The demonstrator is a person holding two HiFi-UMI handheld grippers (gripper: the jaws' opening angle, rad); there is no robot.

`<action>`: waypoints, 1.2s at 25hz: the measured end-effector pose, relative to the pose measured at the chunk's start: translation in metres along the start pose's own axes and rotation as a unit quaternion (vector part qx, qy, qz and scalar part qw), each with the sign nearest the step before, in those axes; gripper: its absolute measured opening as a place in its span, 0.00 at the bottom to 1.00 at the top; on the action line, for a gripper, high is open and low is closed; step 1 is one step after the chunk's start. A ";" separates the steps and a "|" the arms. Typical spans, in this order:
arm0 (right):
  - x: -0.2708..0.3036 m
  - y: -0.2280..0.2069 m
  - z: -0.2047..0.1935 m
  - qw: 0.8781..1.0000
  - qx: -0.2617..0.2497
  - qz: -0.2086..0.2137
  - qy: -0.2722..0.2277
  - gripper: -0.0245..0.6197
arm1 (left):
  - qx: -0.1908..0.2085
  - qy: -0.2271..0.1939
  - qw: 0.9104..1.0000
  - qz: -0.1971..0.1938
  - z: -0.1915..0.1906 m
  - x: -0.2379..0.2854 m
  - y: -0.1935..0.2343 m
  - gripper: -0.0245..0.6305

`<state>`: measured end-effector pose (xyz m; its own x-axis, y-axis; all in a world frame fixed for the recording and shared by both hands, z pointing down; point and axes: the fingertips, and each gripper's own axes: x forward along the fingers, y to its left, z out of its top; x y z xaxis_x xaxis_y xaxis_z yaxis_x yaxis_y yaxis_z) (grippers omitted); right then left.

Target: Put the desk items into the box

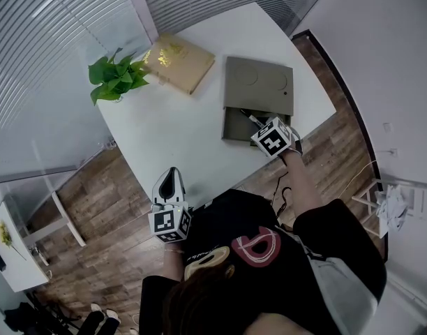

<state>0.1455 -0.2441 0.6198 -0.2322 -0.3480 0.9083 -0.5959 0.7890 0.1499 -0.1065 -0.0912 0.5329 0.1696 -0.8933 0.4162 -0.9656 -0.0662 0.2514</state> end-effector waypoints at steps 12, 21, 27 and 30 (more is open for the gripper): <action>-0.007 -0.006 -0.003 0.999 0.046 -0.005 -0.027 0.22 | 0.000 0.001 1.000 0.007 0.003 0.001 0.011 0.06; -0.033 -0.002 0.012 0.991 0.096 -0.015 -0.096 0.22 | 0.006 -0.010 1.000 -0.023 0.015 0.004 -0.004 0.06; -0.058 0.004 0.029 0.981 0.118 -0.035 -0.150 0.22 | 0.016 -0.029 0.999 -0.043 0.024 0.004 -0.011 0.06; -0.071 0.012 0.034 0.973 0.138 -0.035 -0.180 0.22 | 0.021 -0.039 0.997 -0.056 0.032 0.002 -0.019 0.06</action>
<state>0.1285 -0.2270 0.5435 -0.4081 -0.5905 0.6963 -0.7927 0.6076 0.0506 -0.0941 -0.1063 0.5011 0.2632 -0.9106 0.3186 -0.9491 -0.1851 0.2550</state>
